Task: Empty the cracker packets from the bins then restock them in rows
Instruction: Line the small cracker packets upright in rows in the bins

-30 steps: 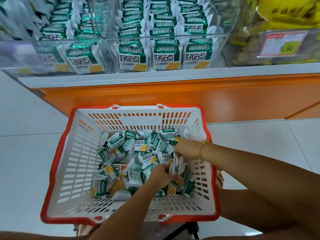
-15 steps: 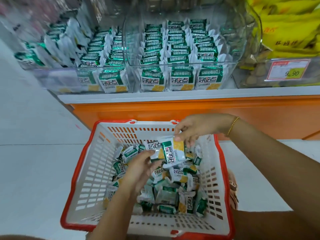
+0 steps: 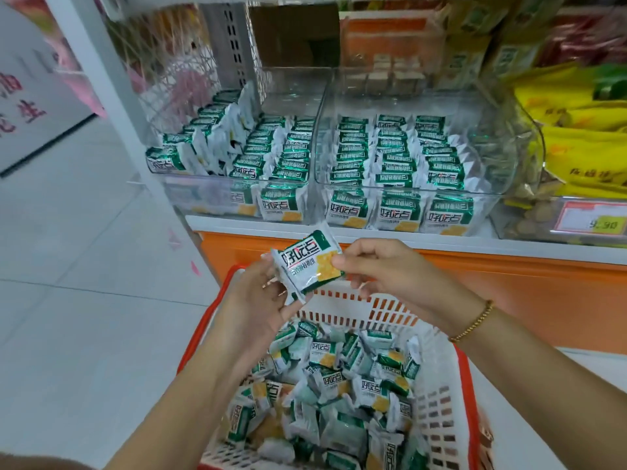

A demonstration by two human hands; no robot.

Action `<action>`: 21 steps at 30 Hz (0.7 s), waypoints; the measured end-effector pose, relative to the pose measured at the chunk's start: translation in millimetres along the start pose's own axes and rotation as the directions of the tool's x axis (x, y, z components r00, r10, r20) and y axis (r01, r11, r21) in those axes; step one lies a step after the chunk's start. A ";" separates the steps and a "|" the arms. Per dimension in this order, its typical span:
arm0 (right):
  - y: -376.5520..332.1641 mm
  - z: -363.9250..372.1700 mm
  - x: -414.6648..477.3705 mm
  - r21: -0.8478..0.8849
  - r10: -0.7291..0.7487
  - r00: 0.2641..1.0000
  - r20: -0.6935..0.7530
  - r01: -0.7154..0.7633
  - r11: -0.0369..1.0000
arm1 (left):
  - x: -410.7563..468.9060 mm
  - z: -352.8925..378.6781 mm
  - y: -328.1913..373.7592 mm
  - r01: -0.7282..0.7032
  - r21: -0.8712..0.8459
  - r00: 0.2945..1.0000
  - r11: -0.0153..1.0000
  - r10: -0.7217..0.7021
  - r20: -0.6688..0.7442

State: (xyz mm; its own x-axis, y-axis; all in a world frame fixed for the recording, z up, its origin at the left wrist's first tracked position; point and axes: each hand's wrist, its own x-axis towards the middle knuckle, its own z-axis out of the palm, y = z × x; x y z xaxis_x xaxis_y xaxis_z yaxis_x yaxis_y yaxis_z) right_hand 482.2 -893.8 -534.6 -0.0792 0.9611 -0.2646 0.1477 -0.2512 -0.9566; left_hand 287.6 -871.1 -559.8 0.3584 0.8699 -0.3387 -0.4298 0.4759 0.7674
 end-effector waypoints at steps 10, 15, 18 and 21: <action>-54.9 30.1 10.5 -0.294 -0.178 0.983 0.048 0.184 0.938 | -14.7 -4.8 103.4 -0.190 0.666 0.979 0.721 0.089 0.183; -89.8 29.8 41.4 -0.460 -0.214 0.965 0.152 0.261 0.849 | 7.2 2.7 130.1 -0.312 0.756 0.949 0.575 0.155 0.274; -108.5 29.8 63.8 -0.523 -0.246 0.956 0.162 0.294 0.800 | 24.7 3.8 138.2 -0.388 0.752 0.917 0.532 0.301 0.260; -129.8 28.9 85.7 -0.467 -0.279 0.950 0.142 0.312 0.827 | 41.4 5.7 146.3 -0.417 0.670 0.892 0.615 0.417 0.173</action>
State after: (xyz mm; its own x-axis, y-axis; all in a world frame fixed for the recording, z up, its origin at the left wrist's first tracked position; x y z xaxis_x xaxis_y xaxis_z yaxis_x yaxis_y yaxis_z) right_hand 427.7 -782.2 -436.6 -0.2563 0.9666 -0.0022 0.5580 0.1461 -0.8169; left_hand 244.3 -766.2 -458.5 0.2839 0.9523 0.1115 0.1414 -0.1566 0.9775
